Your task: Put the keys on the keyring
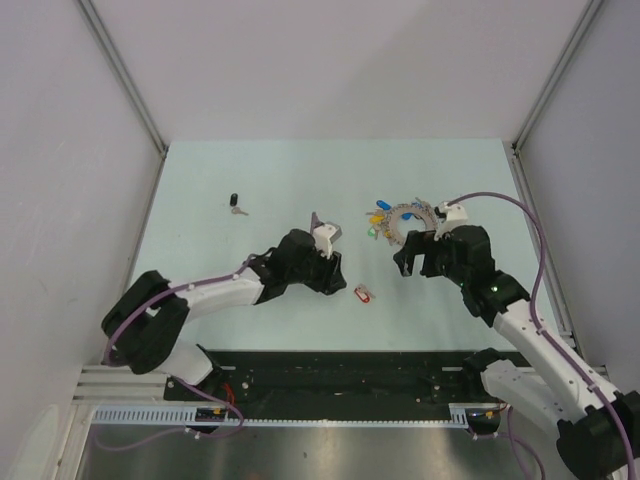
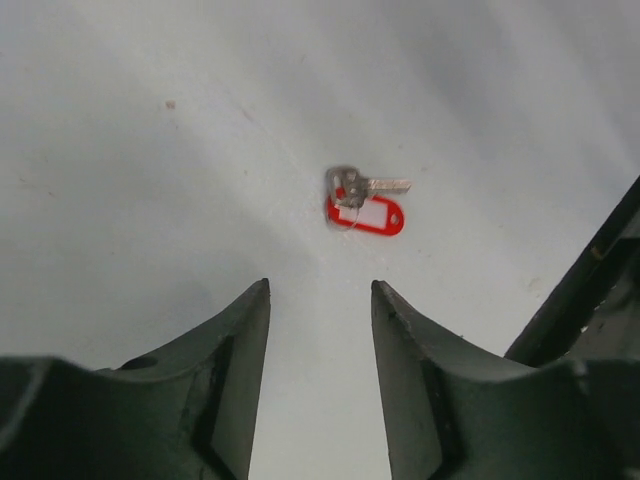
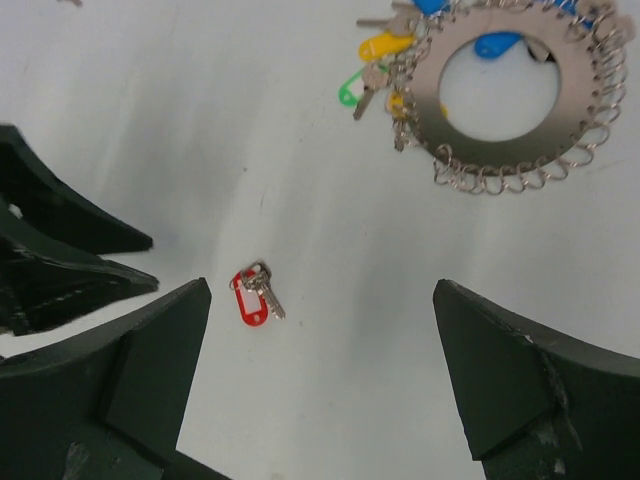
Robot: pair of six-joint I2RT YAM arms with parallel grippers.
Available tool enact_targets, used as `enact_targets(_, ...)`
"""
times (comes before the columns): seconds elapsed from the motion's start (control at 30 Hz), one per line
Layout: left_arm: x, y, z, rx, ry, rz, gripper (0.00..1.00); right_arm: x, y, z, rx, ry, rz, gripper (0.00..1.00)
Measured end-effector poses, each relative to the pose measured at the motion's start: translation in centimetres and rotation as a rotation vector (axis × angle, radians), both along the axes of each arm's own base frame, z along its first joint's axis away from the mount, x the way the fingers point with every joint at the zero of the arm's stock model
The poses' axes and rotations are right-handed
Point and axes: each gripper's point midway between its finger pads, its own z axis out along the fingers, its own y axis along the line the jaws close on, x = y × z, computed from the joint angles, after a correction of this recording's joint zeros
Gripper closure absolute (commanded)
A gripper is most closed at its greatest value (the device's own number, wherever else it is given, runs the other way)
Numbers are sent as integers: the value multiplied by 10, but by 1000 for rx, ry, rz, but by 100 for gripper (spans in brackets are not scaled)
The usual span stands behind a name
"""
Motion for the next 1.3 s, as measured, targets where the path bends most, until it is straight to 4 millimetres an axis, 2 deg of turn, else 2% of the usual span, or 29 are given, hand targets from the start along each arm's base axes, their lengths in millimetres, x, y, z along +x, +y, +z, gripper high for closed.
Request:
enact_targets(0.07,5,2,18,-25,-41,26,38,2,4,-11,-13,56,10,0)
enact_targets(0.17,12,8,45,-54,-108,65,32,4,9,-26,-32,141,23,2)
enact_targets(0.27,16,15,61,-49,-153,85,32,5,14,-42,-52,214,29,5)
enact_targets(0.33,18,17,63,-32,-166,89,33,3,16,-55,-67,268,25,6)
enact_targets(0.43,17,18,56,-6,-154,82,36,0,14,-67,-85,319,2,9)
enact_targets(0.57,11,7,35,65,-117,39,42,2,8,-69,-78,336,-44,10)
enact_targets(0.67,7,-10,25,119,-105,-12,49,6,-2,-73,-78,358,-94,10)
enact_targets(0.83,4,-47,20,172,-118,-95,64,7,-20,-81,-99,393,-171,10)
enact_targets(1.0,-3,-71,6,241,-113,-163,74,7,-25,-82,-111,395,-189,10)
enact_targets(1.3,-4,-62,-28,384,-64,-172,78,8,-28,-81,-118,387,-201,10)
